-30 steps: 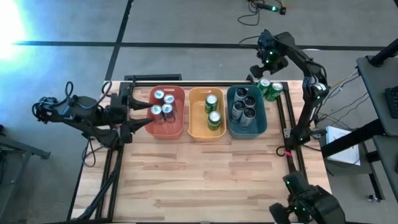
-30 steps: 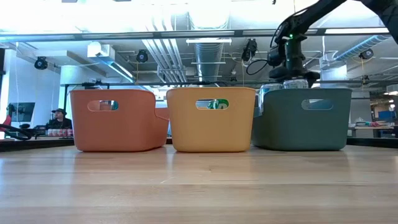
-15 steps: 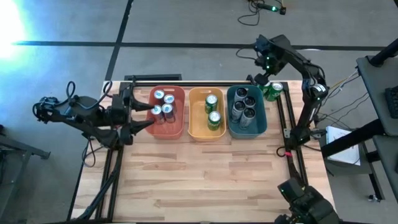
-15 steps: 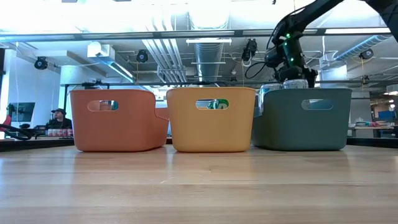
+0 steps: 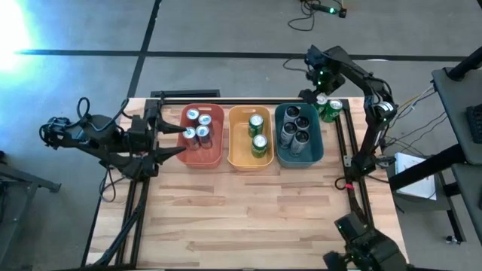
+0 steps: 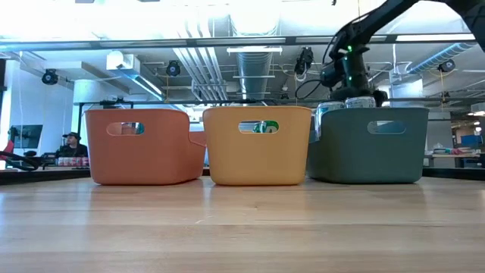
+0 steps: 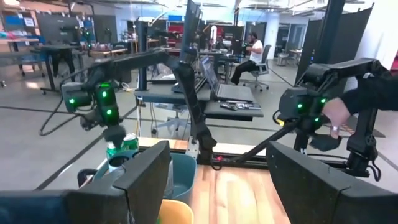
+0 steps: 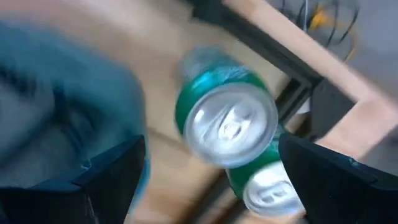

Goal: Sort soda cans
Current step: Put the green soda can into the yellow bin

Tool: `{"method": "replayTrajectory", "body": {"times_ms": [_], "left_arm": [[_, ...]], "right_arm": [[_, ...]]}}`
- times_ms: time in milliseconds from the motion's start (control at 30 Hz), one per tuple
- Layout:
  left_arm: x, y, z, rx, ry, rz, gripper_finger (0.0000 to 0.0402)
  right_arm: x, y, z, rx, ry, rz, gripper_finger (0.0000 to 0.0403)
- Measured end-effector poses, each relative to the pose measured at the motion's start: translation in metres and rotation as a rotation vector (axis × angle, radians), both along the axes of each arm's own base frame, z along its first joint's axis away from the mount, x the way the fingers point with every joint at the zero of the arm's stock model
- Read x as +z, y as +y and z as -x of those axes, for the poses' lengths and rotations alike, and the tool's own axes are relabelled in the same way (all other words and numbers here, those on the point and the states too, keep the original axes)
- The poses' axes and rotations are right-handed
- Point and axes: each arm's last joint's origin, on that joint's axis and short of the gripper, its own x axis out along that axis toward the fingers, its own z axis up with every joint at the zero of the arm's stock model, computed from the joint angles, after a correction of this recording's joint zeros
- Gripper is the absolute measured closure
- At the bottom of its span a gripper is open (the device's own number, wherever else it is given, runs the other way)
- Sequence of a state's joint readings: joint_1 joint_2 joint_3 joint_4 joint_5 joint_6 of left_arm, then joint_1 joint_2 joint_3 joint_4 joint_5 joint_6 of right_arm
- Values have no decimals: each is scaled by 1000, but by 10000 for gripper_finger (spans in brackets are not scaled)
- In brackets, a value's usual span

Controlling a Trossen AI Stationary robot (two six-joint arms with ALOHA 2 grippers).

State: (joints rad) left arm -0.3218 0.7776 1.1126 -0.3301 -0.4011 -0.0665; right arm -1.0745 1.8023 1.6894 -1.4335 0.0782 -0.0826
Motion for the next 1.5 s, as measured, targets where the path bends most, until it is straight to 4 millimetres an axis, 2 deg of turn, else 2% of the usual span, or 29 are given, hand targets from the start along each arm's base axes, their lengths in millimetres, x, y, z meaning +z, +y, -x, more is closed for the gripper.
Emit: {"method": "replayTrajectory", "body": {"times_ms": [167, 500, 833, 967, 1233, 1500], "left_arm": [[1, 0, 0, 0, -3, -5, 150], [-2, -2, -7, 6, 18, -11, 150], [-1, -2, -7, 8, 11, 8, 150], [-1, -2, -6, 9, 10, 1, 150], [-1, -2, -6, 11, 7, 3, 150], [0, -1, -3, 12, 0, 5, 150]], "right_arm": [[-5, -13, 10, -307, -99, -7, 39], [-30, -21, 7, -453, -49, -50, 39], [-51, -14, 9, -525, -48, -110, 39], [-55, -19, 6, -527, -80, -51, 39], [-67, -15, 8, -553, -75, -86, 41], [-70, -18, 6, -565, -81, -33, 104]]}}
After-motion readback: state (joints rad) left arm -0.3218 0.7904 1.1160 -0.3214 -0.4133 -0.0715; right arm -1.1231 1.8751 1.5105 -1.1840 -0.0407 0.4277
